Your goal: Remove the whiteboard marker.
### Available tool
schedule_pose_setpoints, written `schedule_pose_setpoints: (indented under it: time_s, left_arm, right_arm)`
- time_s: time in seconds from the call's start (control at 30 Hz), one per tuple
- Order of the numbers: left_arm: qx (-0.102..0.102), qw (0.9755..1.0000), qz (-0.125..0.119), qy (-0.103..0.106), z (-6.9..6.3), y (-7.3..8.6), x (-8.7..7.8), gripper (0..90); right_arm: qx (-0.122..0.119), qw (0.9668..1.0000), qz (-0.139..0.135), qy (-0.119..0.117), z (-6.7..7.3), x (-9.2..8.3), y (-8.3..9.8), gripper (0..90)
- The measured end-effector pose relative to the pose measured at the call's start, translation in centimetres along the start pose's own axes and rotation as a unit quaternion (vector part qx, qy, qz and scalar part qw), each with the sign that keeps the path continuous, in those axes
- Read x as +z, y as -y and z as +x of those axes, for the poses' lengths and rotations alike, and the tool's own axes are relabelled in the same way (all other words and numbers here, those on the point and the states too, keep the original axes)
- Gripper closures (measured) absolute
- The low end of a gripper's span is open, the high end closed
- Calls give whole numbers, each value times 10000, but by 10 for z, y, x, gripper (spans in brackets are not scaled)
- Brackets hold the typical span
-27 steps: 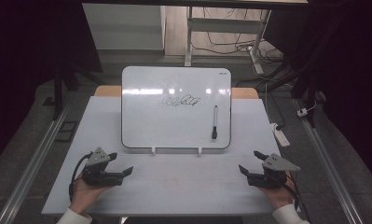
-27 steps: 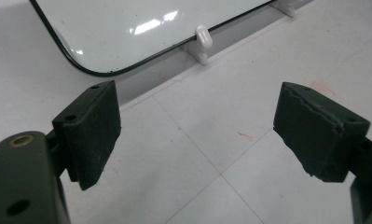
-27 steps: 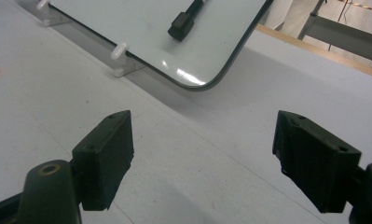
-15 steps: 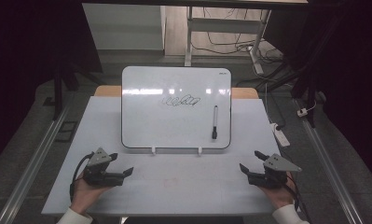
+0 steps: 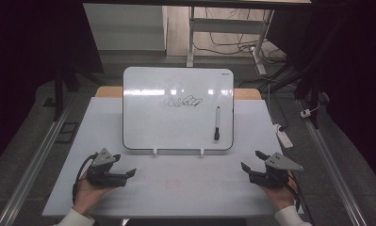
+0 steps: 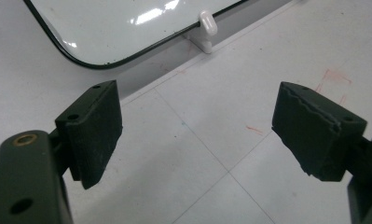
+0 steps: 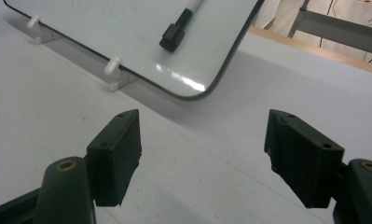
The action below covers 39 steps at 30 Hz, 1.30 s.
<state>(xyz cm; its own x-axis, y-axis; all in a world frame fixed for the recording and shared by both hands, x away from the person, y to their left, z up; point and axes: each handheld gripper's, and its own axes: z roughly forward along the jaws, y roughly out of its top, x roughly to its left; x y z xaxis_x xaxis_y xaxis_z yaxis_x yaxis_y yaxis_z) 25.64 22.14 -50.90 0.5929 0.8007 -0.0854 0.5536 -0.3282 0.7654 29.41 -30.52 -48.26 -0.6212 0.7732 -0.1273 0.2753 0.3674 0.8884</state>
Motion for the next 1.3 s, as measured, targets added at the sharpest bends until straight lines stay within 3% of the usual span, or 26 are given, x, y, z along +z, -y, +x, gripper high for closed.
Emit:
schedule_pose_setpoints:
  time_s: [0.33,0.67,0.73,1.07,1.3]
  left_arm:
    - [99,9999,79,-1,2,-3,6,177]
    - [206,9998,66,27,0,-3,9,178]
    - [220,9997,56,27,0,-3,8,177]
    - [240,9997,37,11,-2,0,7,178]
    - [247,9997,14,7,-2,1,6,178]
  right_arm:
    - [156,9997,-94,144,3,11,-44,313]
    - [473,9982,27,365,16,57,-94,361]
    - [443,9980,86,452,18,68,-102,366]
    - [581,9952,350,702,19,114,-122,456]
    - [619,9897,475,1204,19,140,-130,590]
